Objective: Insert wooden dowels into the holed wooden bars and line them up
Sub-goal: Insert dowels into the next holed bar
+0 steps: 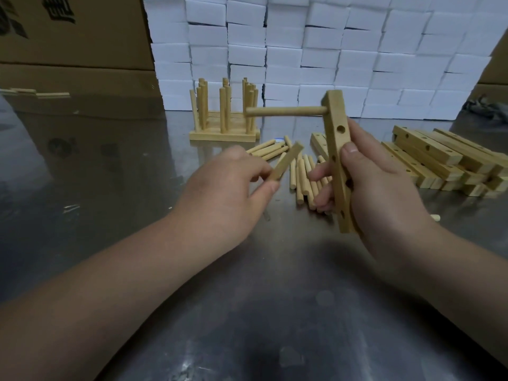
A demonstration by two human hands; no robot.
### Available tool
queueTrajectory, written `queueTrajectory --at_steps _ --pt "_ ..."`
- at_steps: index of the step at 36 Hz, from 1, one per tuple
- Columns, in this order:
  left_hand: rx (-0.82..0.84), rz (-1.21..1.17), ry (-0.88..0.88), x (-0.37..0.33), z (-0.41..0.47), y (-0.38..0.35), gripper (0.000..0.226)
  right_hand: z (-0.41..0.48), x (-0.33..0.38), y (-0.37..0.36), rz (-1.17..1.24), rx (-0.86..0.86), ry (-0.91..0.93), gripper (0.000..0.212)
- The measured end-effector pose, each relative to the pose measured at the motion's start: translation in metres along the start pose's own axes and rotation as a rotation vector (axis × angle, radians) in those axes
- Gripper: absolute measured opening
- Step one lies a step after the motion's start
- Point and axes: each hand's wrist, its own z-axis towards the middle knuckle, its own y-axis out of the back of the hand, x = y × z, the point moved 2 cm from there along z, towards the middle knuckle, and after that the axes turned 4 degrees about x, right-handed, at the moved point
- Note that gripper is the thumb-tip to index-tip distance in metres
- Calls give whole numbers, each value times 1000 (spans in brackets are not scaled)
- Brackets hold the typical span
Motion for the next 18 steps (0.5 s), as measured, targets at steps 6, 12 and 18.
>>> queueTrajectory --at_steps 6,12,18 --pt "25 -712 194 -7 -2 -8 24 5 -6 2 88 -10 -129 39" --pt "52 -1063 207 -9 -3 -8 22 2 -8 -3 94 13 -133 38" --pt "136 -1256 240 -8 -3 -8 12 0 -6 -5 96 73 -136 33"
